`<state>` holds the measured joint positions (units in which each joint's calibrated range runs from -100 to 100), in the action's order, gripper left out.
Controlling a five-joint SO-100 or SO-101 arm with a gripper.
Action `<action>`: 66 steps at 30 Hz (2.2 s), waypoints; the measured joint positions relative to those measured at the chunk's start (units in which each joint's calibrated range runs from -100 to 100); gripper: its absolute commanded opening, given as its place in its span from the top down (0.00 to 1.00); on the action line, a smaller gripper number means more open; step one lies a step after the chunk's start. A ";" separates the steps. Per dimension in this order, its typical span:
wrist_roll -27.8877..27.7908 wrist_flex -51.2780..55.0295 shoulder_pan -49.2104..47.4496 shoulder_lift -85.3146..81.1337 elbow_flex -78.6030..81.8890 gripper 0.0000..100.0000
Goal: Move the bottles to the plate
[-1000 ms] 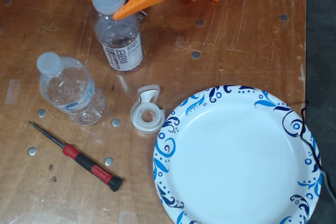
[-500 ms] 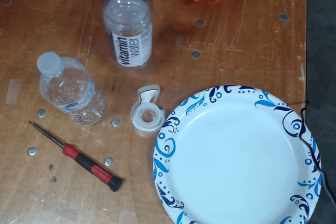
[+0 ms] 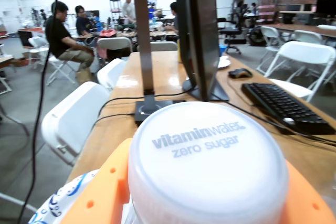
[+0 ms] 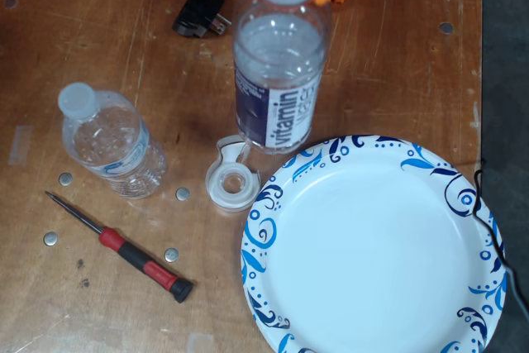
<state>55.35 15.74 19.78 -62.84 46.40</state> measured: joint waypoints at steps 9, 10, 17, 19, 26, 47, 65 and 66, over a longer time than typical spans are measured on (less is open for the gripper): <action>0.16 -6.30 -14.86 20.81 -6.74 0.96; -0.10 -6.38 -16.23 21.98 -6.74 0.96; 1.30 -7.06 -23.34 28.94 -6.74 0.96; 2.87 -9.87 -23.52 31.21 -6.74 0.96; 3.54 -23.66 -26.16 39.77 -6.74 0.96; -0.52 -36.94 -24.34 43.46 -0.90 0.97; 0.99 -46.81 -24.79 50.76 3.87 0.96; 0.99 -48.26 -24.79 51.85 3.51 0.96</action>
<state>56.34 -32.51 -5.01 -10.99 49.91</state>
